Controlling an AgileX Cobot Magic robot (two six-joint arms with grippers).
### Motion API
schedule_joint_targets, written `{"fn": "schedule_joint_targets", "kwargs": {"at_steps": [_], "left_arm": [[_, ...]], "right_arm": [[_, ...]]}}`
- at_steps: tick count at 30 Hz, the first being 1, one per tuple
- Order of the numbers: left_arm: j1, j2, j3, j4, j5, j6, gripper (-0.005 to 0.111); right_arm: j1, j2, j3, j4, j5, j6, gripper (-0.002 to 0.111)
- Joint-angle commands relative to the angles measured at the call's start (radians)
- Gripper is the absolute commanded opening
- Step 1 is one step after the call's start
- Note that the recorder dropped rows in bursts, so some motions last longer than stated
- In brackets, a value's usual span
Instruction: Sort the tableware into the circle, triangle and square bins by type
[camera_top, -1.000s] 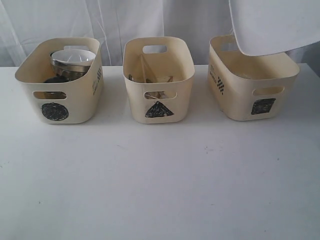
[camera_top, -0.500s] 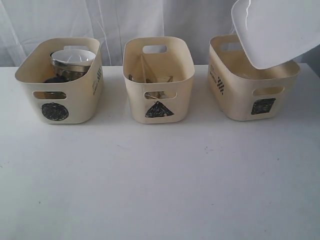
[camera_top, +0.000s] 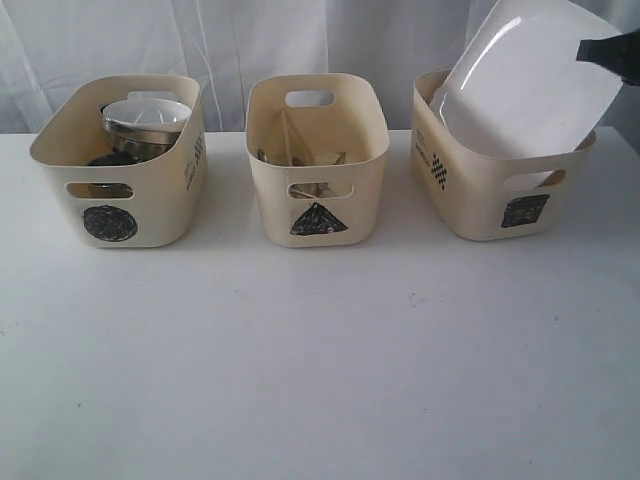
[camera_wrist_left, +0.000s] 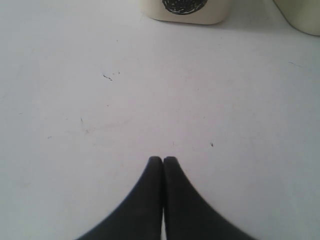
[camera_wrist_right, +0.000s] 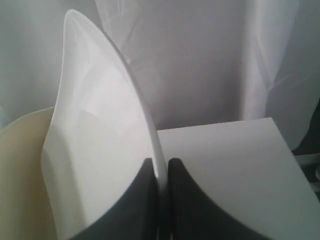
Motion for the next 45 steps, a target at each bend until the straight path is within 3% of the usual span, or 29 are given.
{"fn": "schedule_joint_targets", "kwargs": {"at_steps": [1,6,14,16,22,32,40,45], "left_arm": [[0.001,-0.005,0.007,-0.010,0.040,-0.005,0.000],[0.001,-0.005,0.007,-0.010,0.040,-0.005,0.000],[0.001,-0.005,0.007,-0.010,0.040,-0.005,0.000],[0.001,-0.005,0.007,-0.010,0.040,-0.005,0.000],[0.001,-0.005,0.007,-0.010,0.040,-0.005,0.000],[0.001,-0.005,0.007,-0.010,0.040,-0.005,0.000],[0.001,-0.005,0.007,-0.010,0.040,-0.005,0.000],[0.001,-0.005,0.007,-0.010,0.040,-0.005,0.000]], "right_arm": [[0.025,0.001,-0.012,0.030,-0.058,-0.028,0.000],[0.083,0.003,0.004,0.030,-0.235,-0.028,0.000],[0.131,0.003,0.004,0.030,-0.314,0.030,0.000],[0.131,0.003,0.004,0.030,-0.265,0.044,0.001],[0.131,0.003,0.004,0.030,-0.162,0.147,0.028],[0.131,-0.047,0.004,0.030,-0.090,0.191,0.028],[0.131,-0.142,0.004,0.030,-0.139,0.191,0.028],[0.131,-0.244,0.004,0.030,-0.012,0.191,0.022]]}}
